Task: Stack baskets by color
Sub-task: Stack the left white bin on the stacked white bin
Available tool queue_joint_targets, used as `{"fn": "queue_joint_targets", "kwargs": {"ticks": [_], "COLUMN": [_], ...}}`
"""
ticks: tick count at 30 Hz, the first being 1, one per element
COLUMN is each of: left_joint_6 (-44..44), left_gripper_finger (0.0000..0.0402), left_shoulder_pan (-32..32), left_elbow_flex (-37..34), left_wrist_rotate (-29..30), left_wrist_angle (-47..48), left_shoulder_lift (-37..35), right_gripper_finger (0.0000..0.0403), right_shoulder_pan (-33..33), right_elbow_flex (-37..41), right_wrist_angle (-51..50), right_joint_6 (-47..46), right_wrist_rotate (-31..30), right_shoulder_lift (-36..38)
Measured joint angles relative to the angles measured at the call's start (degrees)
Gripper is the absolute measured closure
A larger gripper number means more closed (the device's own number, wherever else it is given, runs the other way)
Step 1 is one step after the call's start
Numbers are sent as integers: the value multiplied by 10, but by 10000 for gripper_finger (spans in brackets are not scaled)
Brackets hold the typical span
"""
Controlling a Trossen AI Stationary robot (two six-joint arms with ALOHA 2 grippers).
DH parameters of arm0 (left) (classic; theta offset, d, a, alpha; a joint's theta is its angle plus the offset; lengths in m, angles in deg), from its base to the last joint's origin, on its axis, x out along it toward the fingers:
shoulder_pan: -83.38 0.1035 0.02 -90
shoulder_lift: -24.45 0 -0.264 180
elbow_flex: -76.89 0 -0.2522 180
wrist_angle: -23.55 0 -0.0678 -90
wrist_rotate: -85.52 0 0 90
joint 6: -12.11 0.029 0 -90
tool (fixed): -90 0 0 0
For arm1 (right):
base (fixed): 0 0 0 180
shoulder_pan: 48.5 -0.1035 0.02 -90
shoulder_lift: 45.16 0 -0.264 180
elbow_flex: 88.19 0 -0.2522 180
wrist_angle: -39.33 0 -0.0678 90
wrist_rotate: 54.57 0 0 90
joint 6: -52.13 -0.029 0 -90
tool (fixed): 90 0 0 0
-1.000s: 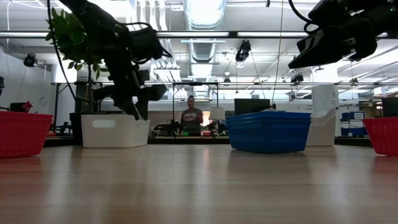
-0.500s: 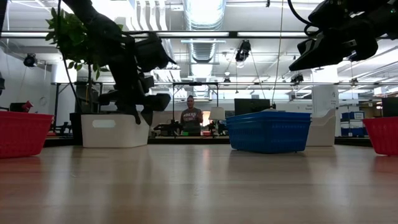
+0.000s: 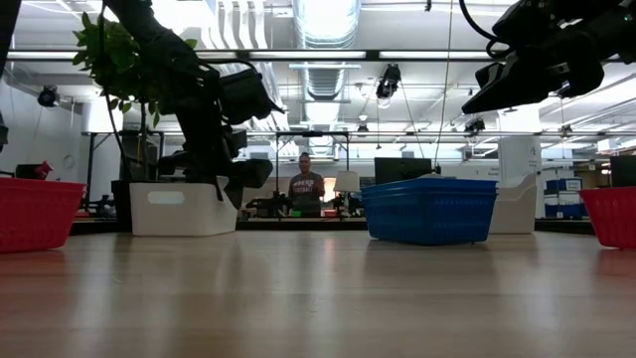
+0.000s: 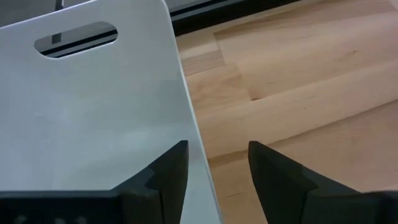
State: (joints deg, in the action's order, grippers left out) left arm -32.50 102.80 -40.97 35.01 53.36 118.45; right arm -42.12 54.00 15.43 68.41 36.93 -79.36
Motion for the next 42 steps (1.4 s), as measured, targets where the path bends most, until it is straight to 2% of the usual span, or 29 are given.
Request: {"fn": "queue_joint_targets", "kwargs": {"ticks": [5,17,22,31,35,42], "left_joint_6": [0,10,52,214,240,329], "left_gripper_finger": [271,395,396,396,395,395], "left_shoulder_pan": [0,-1,-9,-44,-55,-71], "left_elbow_flex": [0,0,5,8,8,9], "left_wrist_rotate": [0,-50,-86,-160,-181,-255], "left_wrist_angle": [0,-5,-10,-20,-22,-26], "left_shoulder_lift": [1,1,1,1,1,1], "right_gripper_finger": [394,394,394,394,394,394], "right_shoulder_pan": [0,0,0,0,0,0], "right_elbow_flex": [0,0,0,0,0,0], "right_wrist_angle": [0,0,0,0,0,0], "right_joint_6": [-16,-26,-29,-31,-40,-49], "right_wrist_rotate": [0,0,0,0,0,0], "right_shoulder_lift": [0,0,0,0,0,0]}}
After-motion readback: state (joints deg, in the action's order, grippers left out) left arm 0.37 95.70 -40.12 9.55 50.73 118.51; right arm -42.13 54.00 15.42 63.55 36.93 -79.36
